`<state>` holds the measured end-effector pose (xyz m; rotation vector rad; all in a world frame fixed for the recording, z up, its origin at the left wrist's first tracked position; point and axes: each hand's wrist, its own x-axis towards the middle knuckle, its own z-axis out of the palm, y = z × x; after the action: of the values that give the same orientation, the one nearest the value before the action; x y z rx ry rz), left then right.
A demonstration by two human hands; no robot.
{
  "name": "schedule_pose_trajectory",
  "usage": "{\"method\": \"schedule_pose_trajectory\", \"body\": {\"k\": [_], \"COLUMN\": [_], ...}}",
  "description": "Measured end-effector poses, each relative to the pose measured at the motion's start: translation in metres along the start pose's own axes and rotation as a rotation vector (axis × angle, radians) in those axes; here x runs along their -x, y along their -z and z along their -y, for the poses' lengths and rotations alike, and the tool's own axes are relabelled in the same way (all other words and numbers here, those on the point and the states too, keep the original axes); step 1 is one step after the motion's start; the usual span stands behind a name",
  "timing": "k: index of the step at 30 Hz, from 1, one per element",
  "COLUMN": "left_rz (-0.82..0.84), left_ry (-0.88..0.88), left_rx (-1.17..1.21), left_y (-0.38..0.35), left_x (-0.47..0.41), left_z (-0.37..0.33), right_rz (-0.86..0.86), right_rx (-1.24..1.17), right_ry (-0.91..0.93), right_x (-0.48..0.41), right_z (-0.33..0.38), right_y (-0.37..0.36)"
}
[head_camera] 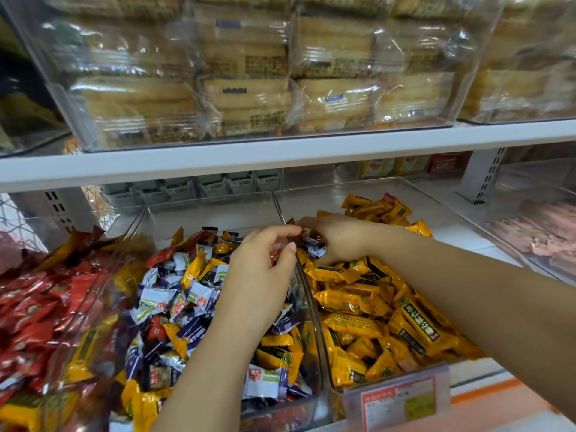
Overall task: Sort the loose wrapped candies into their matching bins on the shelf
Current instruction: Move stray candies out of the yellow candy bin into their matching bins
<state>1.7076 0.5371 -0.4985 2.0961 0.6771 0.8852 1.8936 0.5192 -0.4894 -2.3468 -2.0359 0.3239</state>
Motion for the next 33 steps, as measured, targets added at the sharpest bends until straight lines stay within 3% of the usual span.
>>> {"method": "schedule_pose_trajectory", "body": {"k": [11,25,33], "left_rz": [0.005,0.002,0.006], "left_ry": [0.005,0.006,0.01], "left_rx": [-0.005,0.02,0.025], "left_y": [0.001,0.0,0.002], "left_x": [0.0,0.0,0.0], "left_z": [0.001,0.002,0.002], "right_rz": [-0.047,0.004,-0.107], "right_rx": [-0.123,0.004,-0.097], "right_ry": [0.037,0.041,0.072], "right_x": [-0.015,-0.024,-0.021], "right_z": [-0.004,0.007,-0.001], "right_y": [0.0,0.002,-0.002]}}
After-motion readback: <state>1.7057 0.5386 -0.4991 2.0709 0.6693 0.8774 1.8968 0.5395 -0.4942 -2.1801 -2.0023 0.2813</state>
